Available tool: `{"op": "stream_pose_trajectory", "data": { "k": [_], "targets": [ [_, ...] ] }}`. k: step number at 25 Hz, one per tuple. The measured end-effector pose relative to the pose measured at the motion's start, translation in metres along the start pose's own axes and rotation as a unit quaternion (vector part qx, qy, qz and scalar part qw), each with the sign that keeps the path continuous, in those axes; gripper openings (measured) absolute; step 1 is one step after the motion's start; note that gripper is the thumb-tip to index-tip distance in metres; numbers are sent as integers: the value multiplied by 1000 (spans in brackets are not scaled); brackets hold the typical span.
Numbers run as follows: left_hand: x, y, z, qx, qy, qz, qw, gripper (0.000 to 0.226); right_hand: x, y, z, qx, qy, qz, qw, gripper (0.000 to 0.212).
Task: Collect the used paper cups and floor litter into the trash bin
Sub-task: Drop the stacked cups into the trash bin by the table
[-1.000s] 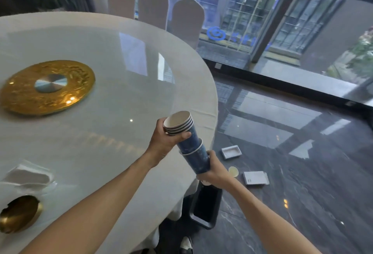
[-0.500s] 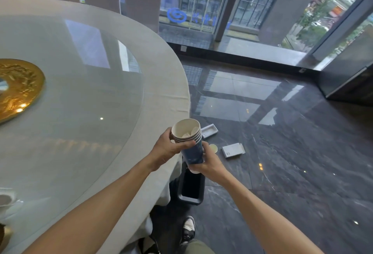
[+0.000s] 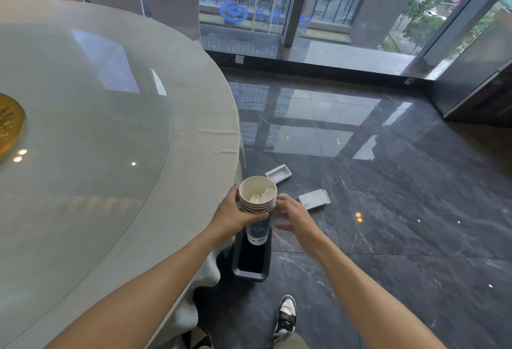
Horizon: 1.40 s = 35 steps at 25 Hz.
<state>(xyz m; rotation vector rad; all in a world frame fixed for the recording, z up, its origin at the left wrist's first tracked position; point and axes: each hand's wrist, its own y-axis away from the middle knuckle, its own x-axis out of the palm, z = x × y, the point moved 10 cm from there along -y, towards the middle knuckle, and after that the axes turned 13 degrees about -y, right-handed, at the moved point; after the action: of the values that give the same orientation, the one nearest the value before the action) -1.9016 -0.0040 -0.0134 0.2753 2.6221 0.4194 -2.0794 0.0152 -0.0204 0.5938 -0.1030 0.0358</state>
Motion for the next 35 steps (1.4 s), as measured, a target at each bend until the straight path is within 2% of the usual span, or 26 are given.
{"op": "stream_pose_trajectory", "data": {
  "k": [3, 7, 10, 13, 16, 20, 23, 24, 29, 33, 35],
  "targets": [
    [32, -12, 10, -34, -3, -5, 999, 87, -25, -17, -9, 47, -10, 22, 999, 44],
    [73, -33, 42, -87, -44, -18, 995, 85, -49, -51, -40, 68, -14, 60, 996, 32],
    [107, -50, 88, -165, -39, -19, 985, 82, -66, -94, -79, 84, 20, 64, 994, 22],
    [143, -61, 140, -255, 32, 8, 966, 70, -82, -131, -129, 110, 69, 27, 991, 26],
    [179, -77, 210, -338, 85, 4, 937, 46, -95, -170, -192, 158, 74, 1, 985, 24],
    [218, -93, 295, -404, 61, 3, 913, 33, -106, -207, -275, 203, 106, -27, 973, 23],
    [240, -93, 337, -445, 49, 4, 894, 8, -105, -218, -323, 229, 110, -31, 967, 27],
    [250, -92, 351, -456, 44, 16, 889, 7, -105, -221, -339, 245, 100, -32, 964, 29],
    [280, -86, 401, -491, 27, 84, 867, 24, -100, -219, -400, 327, 42, -41, 943, 24],
    [285, -93, 407, -504, 34, 84, 859, 26, -101, -224, -413, 342, -13, -51, 938, 25],
    [284, -94, 398, -503, 56, 86, 858, 34, -99, -224, -406, 337, -42, -49, 939, 34]
  ]
}}
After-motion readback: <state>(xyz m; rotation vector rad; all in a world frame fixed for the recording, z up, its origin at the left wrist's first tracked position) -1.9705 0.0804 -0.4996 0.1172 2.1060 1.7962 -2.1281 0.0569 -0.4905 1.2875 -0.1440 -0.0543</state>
